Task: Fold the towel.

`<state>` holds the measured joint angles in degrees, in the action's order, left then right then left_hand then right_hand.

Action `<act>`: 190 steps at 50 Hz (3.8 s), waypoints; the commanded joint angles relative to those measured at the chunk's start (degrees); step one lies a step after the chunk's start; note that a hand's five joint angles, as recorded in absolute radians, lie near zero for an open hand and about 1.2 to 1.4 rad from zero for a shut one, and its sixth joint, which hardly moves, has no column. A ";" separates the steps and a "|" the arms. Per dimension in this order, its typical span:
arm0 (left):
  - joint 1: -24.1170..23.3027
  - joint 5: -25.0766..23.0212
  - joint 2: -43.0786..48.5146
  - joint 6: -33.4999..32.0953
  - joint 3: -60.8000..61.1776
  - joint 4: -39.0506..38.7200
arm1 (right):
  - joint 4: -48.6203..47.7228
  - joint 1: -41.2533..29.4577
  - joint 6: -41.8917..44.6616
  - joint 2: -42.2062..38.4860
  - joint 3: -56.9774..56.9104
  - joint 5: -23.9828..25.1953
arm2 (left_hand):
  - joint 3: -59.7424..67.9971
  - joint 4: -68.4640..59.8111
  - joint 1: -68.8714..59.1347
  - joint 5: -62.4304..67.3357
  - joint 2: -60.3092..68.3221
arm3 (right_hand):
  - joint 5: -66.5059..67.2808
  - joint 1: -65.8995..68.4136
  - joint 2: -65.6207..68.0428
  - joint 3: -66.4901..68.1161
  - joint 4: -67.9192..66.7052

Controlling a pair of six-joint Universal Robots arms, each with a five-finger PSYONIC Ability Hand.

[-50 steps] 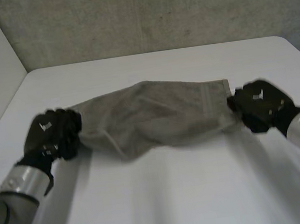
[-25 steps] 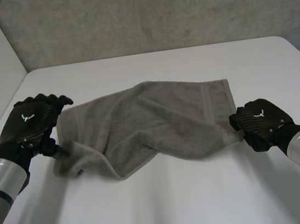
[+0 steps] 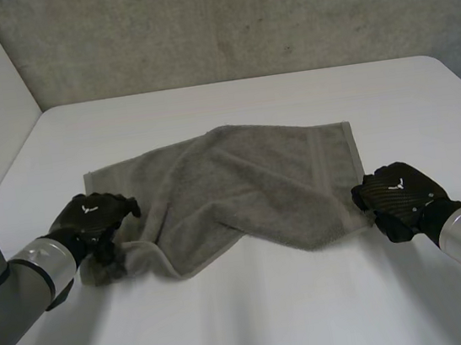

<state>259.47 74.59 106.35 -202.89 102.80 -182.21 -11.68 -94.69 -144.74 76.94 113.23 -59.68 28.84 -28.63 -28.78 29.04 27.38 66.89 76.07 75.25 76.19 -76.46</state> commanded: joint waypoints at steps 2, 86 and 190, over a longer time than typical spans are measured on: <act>0.07 2.76 0.61 -0.84 -0.41 -0.16 | 0.08 -0.06 0.08 -0.39 -0.02 0.00 | 23.82 -24.03 -23.89 13.62 25.28 | 3.11 3.93 4.75 3.81 -3.54; -3.10 11.02 34.08 13.04 -37.40 -18.80 | 15.47 -1.99 -9.77 -36.59 -60.48 -18.27 | 51.16 -51.37 -51.22 40.96 52.62 | 3.11 3.93 4.75 3.81 -3.54; -4.50 18.14 9.57 22.98 -3.13 -25.03 | 2.63 16.20 -0.27 -14.10 -21.29 0.58 | -18.46 18.25 18.39 -28.66 -17.00 | -54.38 -53.57 -52.75 -53.68 53.95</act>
<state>254.97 92.79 115.84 -179.82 99.67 -207.17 -9.35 -78.80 -141.23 63.29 89.84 -71.42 14.11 -15.31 -15.01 12.83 14.89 11.12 23.40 23.17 23.27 -23.22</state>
